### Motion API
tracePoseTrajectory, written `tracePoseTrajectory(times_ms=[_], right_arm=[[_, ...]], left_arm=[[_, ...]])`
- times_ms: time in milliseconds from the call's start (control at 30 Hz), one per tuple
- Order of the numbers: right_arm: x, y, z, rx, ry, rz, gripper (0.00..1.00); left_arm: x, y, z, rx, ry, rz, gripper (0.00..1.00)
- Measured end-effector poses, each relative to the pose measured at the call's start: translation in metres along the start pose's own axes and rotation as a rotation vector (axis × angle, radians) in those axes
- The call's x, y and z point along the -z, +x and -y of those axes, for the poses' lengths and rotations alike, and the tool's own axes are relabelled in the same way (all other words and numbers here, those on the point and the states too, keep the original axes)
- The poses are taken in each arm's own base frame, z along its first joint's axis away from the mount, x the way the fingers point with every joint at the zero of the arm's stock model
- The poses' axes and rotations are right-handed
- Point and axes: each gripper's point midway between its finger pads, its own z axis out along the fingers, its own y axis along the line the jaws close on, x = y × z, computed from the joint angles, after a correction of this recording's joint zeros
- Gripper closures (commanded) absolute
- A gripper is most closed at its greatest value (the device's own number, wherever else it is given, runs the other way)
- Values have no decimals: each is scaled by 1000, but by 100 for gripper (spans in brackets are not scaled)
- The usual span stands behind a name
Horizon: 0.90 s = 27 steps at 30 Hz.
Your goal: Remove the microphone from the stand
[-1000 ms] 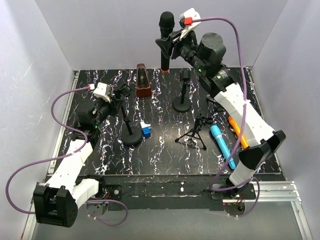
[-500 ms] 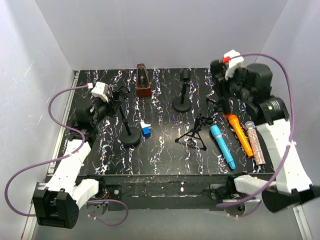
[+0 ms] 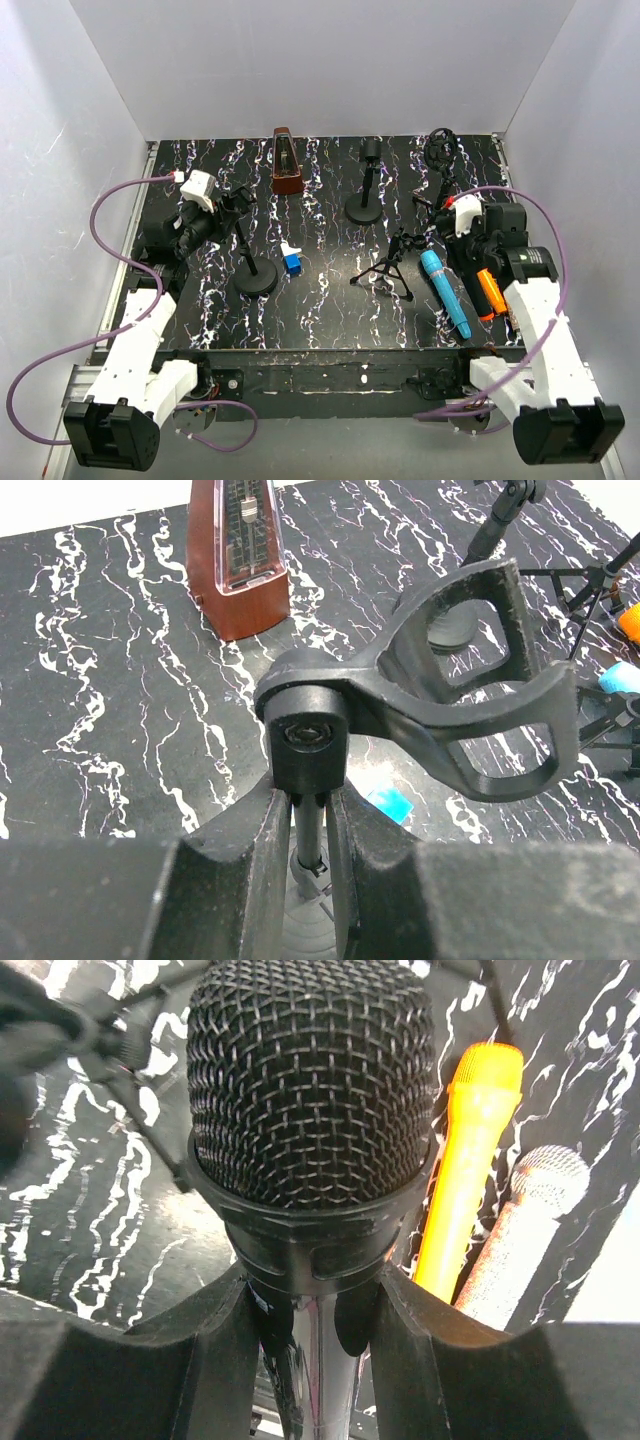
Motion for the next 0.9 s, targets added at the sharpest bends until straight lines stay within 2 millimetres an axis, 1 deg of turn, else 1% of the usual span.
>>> tracePoseTrajectory(times_ms=[67, 167, 400, 500, 633, 700, 800, 900], right_arm=[[-21, 15, 7, -23, -1, -52, 99], [-46, 33, 13, -10, -2, -91, 99], [-91, 52, 26, 16, -14, -149, 98], [-108, 62, 32, -8, -25, -192, 85], [-122, 81, 37, -64, -36, -258, 66], [-126, 87, 38, -83, -42, -283, 59], [-128, 86, 38, -103, -59, -293, 50], [-123, 77, 35, -135, -88, -289, 40]], left_arm=[[2, 1, 0, -7, 1, -7, 100], [2, 1, 0, -12, 1, -12, 100], [-1, -1, -1, -10, 0, -33, 100], [-2, -1, -2, -10, 0, -43, 100], [-2, -1, -2, -13, -1, -50, 100], [-2, -1, -3, -13, -1, -53, 100], [-2, -1, -3, -14, -2, -56, 100], [-3, -1, -4, -13, -2, -57, 100]])
